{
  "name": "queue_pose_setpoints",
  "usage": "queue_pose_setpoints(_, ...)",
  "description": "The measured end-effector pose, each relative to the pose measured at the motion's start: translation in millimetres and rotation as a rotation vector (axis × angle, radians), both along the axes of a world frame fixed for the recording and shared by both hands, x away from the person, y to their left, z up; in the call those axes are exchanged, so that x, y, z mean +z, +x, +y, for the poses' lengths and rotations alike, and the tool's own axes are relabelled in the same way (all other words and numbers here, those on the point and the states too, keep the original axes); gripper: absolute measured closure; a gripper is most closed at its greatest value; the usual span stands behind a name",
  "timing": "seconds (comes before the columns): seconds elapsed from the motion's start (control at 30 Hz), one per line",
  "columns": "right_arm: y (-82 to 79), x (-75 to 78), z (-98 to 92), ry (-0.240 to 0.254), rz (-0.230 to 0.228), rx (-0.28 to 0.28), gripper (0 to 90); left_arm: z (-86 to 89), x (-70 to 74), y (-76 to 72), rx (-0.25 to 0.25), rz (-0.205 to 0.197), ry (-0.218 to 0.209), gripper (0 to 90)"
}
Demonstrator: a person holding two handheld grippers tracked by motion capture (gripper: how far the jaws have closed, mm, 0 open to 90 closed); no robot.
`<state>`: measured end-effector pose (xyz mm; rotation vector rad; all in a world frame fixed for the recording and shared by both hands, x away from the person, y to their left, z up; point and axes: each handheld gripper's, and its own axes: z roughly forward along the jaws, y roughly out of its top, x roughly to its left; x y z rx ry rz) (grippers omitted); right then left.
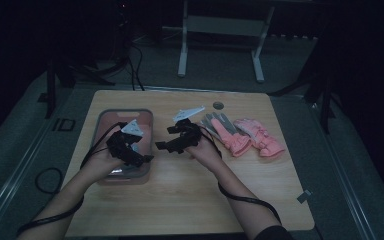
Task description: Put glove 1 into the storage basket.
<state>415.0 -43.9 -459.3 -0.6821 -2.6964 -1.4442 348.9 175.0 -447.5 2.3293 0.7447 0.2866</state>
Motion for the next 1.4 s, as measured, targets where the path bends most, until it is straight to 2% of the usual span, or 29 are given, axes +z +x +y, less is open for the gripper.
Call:
queue_pose_setpoints(0.13, -5.5, -2.8, -17.6, -0.035, -0.006, -0.007, 15.1, -17.3, -0.7, -6.6, -0.019, 0.006, -0.006, 14.3)
queue_pose_setpoints(0.27, -12.3, -5.8, -33.6, -0.045, -0.020, -0.004, 14.3, -33.8, -0.8, -14.1, -0.024, 0.009, -0.021, 14.3)
queue_pose_setpoints(0.33, -14.7, -7.1, -41.1, -0.054, -0.027, -0.007, 14.3, -42.2, -1.7, -17.5, -0.033, 0.012, -0.015, 14.3)
queue_pose_setpoints(0.47, -17.1, -10.7, -56.2, -0.057, -0.023, -0.023, 14.4, -57.6, -6.3, -22.6, -0.076, 0.026, -0.014, 14.3)
queue_pose_setpoints(0.53, -18.4, -12.8, -63.4, -0.059, -0.023, -0.029, 14.4, -64.4, -8.5, -26.2, -0.091, 0.017, -0.005, 14.3)
queue_pose_setpoints(0.6, -19.2, -14.7, -71.1, -0.057, -0.019, -0.033, 14.4, -70.3, -11.6, -29.1, -0.109, 0.025, -0.018, 14.3)
queue_pose_setpoints(0.73, -21.9, -18.3, -86.2, -0.052, -0.016, -0.048, 14.8, -82.4, -20.4, -35.7, -0.165, 0.038, 0.007, 14.3)
queue_pose_setpoints(0.8, -22.7, -19.6, -89.7, -0.055, -0.019, -0.051, 14.8, -85.7, -23.0, -37.5, -0.166, 0.041, 0.020, 14.1)
queue_pose_setpoints(0.83, -24.0, -20.9, -92.9, -0.059, -0.024, -0.051, 14.8, -91.3, -28.7, -38.7, -0.188, 0.082, 0.040, 14.1)
queue_pose_setpoints(0.87, -26.5, -23.5, -98.1, -0.071, -0.031, -0.053, 14.6, -94.8, -32.6, -40.1, -0.203, 0.104, 0.050, 2.3)
queue_pose_setpoints(1.0, -31.9, -28.9, -107.3, -0.101, -0.044, -0.066, 14.4, -106.3, -49.1, -47.3, -0.241, 0.129, 0.077, 0.1)
queue_pose_setpoints(1.07, -34.5, -31.1, -112.6, -0.105, -0.048, -0.072, 14.4, -111.0, -57.7, -50.9, -0.249, 0.120, 0.085, 0.1)
queue_pose_setpoints(1.17, -38.0, -33.5, -122.4, -0.103, -0.046, -0.086, 14.5, -114.6, -68.9, -54.5, -0.262, 0.117, 0.072, 0.1)
queue_pose_setpoints(1.23, -38.9, -34.1, -125.7, -0.099, -0.047, -0.089, 14.5, -114.6, -68.9, -54.5, -0.262, 0.117, 0.072, 0.1)
queue_pose_setpoints(1.27, -40.6, -36.2, -133.2, -0.090, -0.051, -0.101, 14.7, -117.7, -80.2, -56.7, -0.284, 0.148, 0.083, 0.1)
queue_pose_setpoints(1.3, -41.3, -37.1, -136.4, -0.090, -0.049, -0.104, 14.7, -118.7, -83.1, -58.6, -0.291, 0.134, 0.098, 0.1)
queue_pose_setpoints(1.4, -43.0, -40.3, -146.1, -0.085, -0.049, -0.120, 14.8, -119.4, -90.6, -62.8, -0.326, 0.139, 0.108, 0.1)
